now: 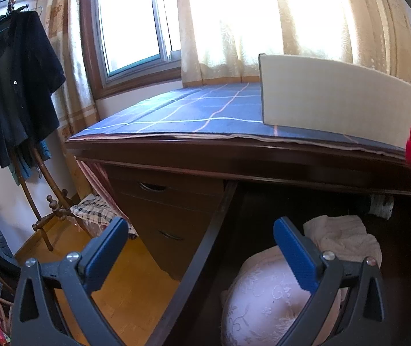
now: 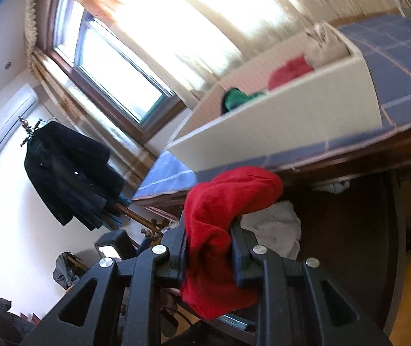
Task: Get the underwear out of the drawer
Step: 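Lift the red cloth out of the drawer toward the cream box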
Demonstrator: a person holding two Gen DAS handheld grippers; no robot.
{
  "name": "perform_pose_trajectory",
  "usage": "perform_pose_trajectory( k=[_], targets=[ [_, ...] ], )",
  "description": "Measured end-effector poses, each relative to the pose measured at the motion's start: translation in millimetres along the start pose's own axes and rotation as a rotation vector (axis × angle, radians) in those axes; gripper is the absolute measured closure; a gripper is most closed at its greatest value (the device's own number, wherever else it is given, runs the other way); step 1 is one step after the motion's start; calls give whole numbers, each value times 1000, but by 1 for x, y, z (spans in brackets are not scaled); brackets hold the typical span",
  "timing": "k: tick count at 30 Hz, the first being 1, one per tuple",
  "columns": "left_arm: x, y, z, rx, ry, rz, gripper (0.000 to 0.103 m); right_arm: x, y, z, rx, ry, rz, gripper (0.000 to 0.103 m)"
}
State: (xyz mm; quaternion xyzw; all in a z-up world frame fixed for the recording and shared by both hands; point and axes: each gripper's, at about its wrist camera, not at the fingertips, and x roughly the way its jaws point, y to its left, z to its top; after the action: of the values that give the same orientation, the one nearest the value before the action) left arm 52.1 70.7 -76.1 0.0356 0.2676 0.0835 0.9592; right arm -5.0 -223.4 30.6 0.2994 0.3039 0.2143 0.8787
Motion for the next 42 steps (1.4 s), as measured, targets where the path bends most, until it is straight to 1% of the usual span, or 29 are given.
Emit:
perform_pose_trajectory(
  k=[7,11,18,23,30,34,38,42],
  targets=[
    [-1,-2,-1,7,-6,1,0,-11,33,31,-84,-73,38,77],
    [-2,-2,-1,6,-7,-1,0,-16,50,53,-135,-128,34,77],
    [-5,-4,-1,7,-12,-2,0,-7,68,82,-180,-180,19,77],
    [-4,-3,2,9,-13,-6,0,17,72,107,-182,-205,12,77],
    [-3,-2,3,14,-19,-14,0,58,68,138,-145,-249,11,77],
    [-2,-1,3,14,-21,-21,0,86,68,152,-149,-270,-35,77],
    [-3,0,2,10,-22,-28,0,120,63,163,-141,-265,-65,77],
    [-3,1,1,13,-26,-32,0,153,56,173,-122,-254,-114,77]
  ],
)
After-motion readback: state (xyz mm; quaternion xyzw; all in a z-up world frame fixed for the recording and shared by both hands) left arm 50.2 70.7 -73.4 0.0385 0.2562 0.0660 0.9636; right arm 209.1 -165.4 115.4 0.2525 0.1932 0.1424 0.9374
